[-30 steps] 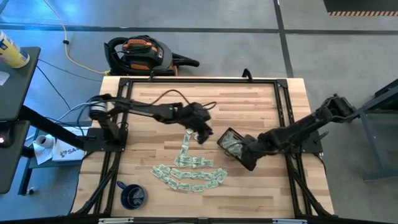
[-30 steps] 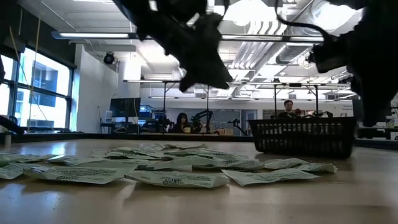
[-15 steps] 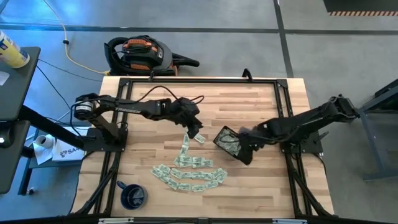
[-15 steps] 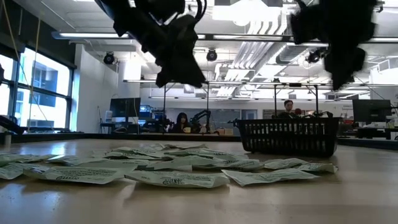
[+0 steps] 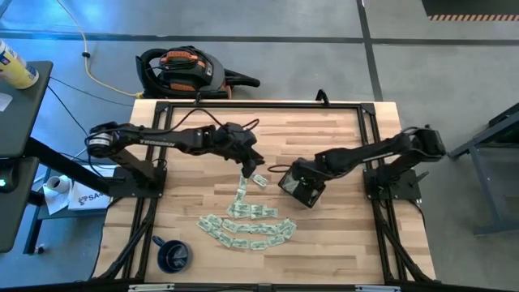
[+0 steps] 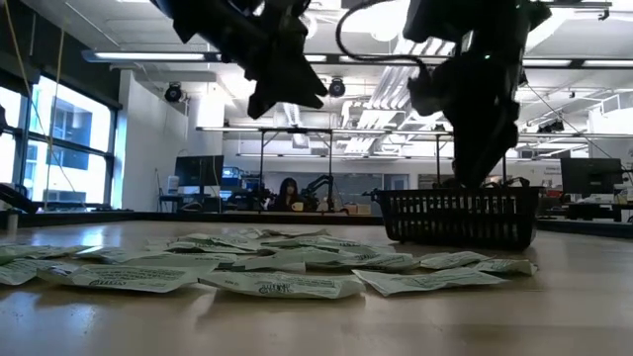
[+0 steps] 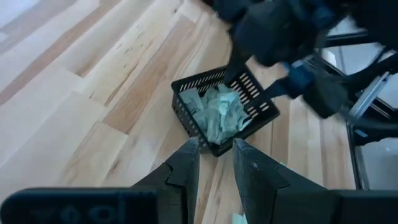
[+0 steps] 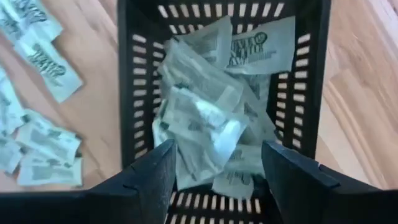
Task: Pick and place Stevia / Truvia into bins
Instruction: Adjust the stevia packets in the black bin, then put the stevia packet into the black bin
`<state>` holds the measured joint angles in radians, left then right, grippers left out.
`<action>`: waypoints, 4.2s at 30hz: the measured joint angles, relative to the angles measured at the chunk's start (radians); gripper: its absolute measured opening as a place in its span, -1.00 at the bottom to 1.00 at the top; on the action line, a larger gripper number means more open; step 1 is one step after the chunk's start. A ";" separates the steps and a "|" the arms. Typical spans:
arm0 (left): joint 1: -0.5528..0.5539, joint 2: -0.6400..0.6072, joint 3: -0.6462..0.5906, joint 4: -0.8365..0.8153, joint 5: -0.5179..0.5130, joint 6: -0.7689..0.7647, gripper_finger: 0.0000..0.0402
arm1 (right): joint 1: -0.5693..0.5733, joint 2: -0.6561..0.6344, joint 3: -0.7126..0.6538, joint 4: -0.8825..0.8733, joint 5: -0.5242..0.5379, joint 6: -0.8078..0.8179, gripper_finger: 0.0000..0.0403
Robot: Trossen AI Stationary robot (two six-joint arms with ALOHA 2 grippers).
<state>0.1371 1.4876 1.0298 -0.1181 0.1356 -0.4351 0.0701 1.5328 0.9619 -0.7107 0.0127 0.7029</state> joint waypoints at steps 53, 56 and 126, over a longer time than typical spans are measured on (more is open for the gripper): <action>0.000 -0.039 0.000 -0.042 -0.095 -0.015 -0.35 | 0.016 0.239 0.160 -0.097 0.124 -0.180 0.07; 0.000 -0.039 0.000 -0.042 -0.095 -0.015 -0.35 | 0.016 0.194 0.191 -0.113 0.133 -0.180 0.07; 0.045 0.402 0.073 -0.257 -0.276 0.050 -0.77 | 0.134 -0.243 0.227 -0.486 0.460 0.241 0.07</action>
<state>0.1818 1.8896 1.1027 -0.3746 -0.1406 -0.3855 0.2046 1.2897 1.1892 -1.1965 0.4727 0.9436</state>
